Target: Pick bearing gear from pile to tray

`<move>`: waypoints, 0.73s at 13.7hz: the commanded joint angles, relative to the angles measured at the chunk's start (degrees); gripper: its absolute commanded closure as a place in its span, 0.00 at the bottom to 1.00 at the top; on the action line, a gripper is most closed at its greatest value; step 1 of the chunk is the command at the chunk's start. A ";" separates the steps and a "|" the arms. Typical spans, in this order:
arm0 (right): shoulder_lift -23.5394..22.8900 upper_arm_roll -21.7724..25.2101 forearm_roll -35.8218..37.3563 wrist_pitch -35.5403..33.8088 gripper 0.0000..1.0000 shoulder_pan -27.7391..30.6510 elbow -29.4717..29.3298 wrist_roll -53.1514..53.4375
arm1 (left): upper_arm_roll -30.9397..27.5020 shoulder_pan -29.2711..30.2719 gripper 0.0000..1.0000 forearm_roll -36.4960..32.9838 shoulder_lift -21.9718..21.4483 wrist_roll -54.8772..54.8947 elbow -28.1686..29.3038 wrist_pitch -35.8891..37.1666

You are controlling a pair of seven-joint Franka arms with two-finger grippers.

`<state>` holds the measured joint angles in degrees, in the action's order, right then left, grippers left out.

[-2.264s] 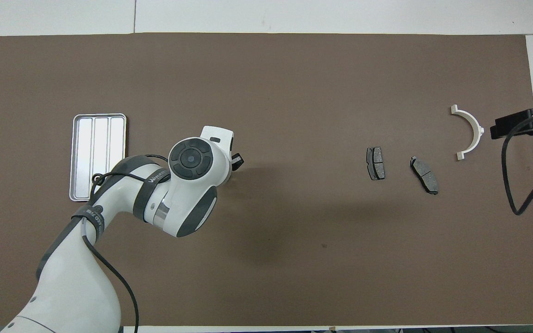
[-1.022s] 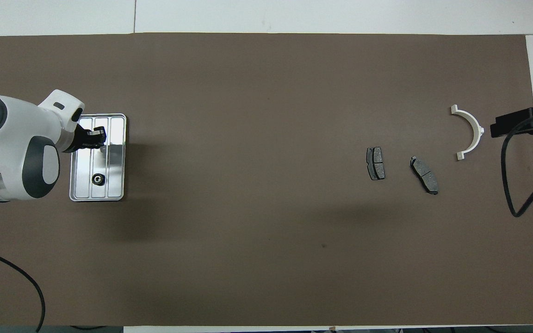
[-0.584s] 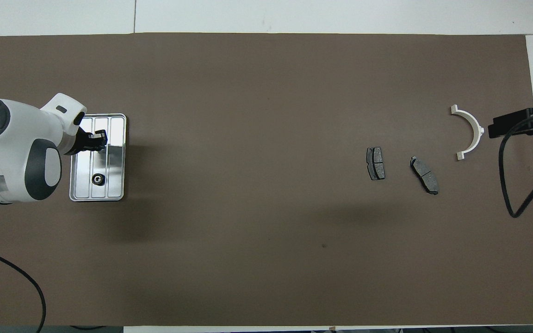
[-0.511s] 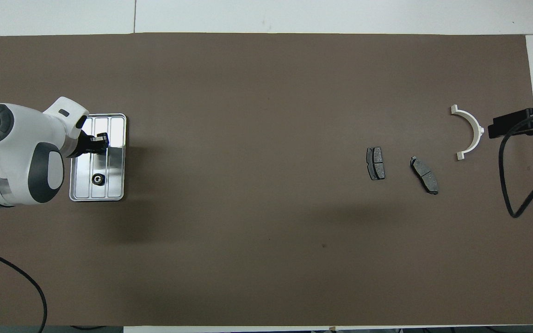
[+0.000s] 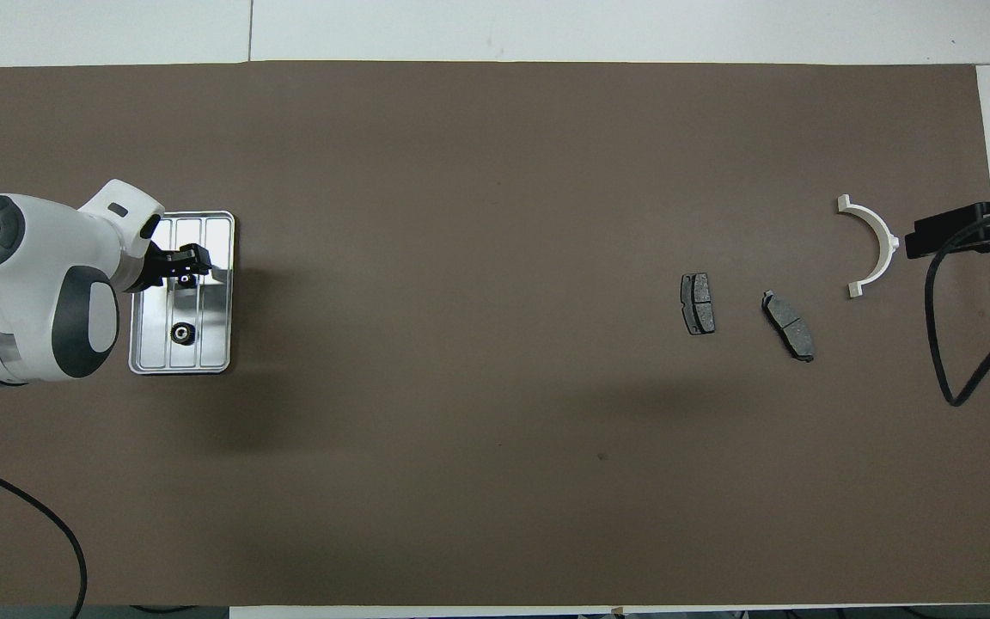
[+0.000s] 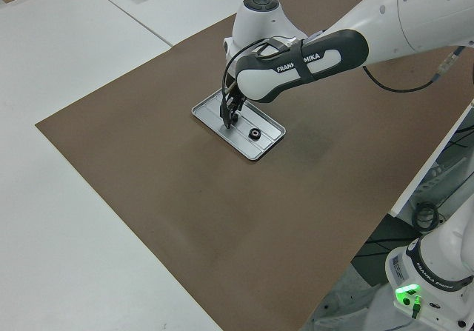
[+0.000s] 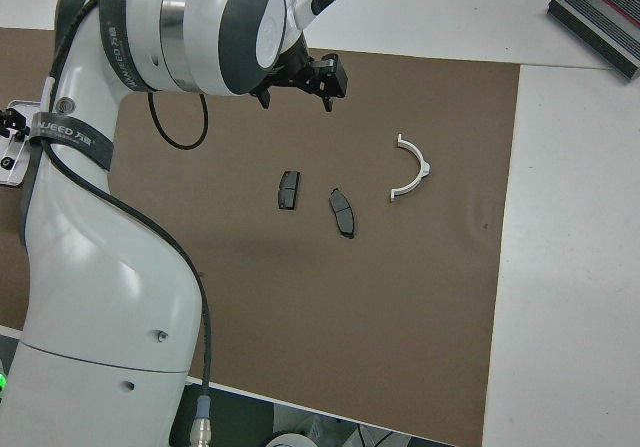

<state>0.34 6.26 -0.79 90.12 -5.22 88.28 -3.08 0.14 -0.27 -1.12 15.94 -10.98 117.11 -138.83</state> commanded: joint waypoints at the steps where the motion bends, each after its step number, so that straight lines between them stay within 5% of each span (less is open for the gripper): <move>1: 0.53 -0.02 -1.05 -0.56 0.00 0.04 0.48 -1.31 | 0.22 0.88 0.00 -0.02 -5.03 0.96 -5.98 12.64; 5: 0.80 -0.02 -1.05 -0.47 0.00 -0.49 0.84 -1.23 | 0.30 0.63 0.00 -0.11 -12.23 0.96 -11.64 31.57; 10: 0.80 -0.02 -1.05 -0.47 0.00 -0.40 0.84 -1.31 | 0.48 0.27 0.00 -0.02 -21.13 0.96 -11.29 41.00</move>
<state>0.34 6.26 -0.79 90.08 -5.87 88.35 -3.08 0.69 0.12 -1.12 -3.32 -10.75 104.76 -99.47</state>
